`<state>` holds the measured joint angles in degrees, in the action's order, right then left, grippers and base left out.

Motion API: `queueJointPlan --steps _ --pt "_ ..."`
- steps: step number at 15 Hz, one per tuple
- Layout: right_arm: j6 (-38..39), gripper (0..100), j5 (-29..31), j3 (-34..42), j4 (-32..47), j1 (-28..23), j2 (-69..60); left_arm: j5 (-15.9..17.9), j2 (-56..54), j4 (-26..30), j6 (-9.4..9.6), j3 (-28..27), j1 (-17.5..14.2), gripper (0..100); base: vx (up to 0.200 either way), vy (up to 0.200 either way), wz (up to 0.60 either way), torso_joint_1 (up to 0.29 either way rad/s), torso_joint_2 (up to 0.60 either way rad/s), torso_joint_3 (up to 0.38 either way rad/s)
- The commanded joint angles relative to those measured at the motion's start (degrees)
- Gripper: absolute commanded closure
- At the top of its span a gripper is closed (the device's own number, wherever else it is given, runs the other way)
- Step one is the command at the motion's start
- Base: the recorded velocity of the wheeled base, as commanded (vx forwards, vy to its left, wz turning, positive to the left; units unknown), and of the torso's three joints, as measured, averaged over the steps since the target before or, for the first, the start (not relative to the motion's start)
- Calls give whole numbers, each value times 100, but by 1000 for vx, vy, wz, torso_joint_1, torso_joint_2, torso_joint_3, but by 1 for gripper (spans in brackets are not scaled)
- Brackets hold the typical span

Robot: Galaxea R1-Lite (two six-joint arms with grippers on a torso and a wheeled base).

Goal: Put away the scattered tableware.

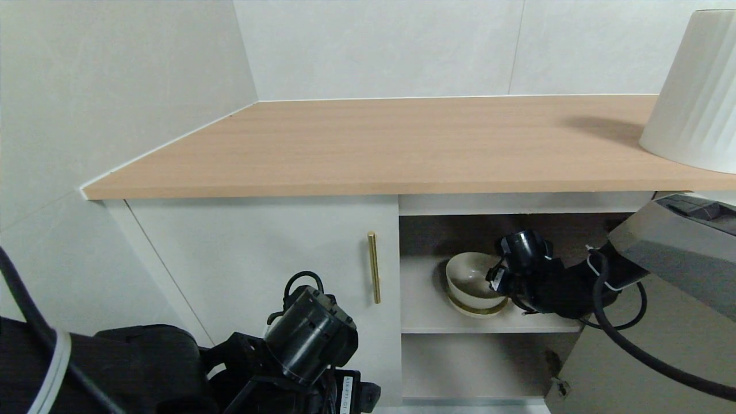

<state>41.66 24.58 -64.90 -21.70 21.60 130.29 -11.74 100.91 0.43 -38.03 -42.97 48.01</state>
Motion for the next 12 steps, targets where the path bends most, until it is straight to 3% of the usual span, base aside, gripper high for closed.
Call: queueJointPlan --steps 1,4,7,10,12 --pt "0 0 -5 4 -1 2 -30 -4 -10 10 -2 -1 -2 0 0 0 0 0 0 0" --pt "0 0 -5 118 -1 11 -206 -4 -151 45 -2 -18 -19 0 0 0 0 0 0 0" --pt "-228 0 -111 751 -45 178 -962 -4 -661 450 24 -53 -46 0 0 0 0 0 0 0" --pt "-1204 0 -1095 1735 -45 353 -2104 40 -1329 1082 59 -168 -265 0 0 0 0 0 0 0" --pt "-1573 0 -1324 2061 -1 485 -2614 40 -1671 1355 103 -203 -397 0 0 0 0 0 0 0"
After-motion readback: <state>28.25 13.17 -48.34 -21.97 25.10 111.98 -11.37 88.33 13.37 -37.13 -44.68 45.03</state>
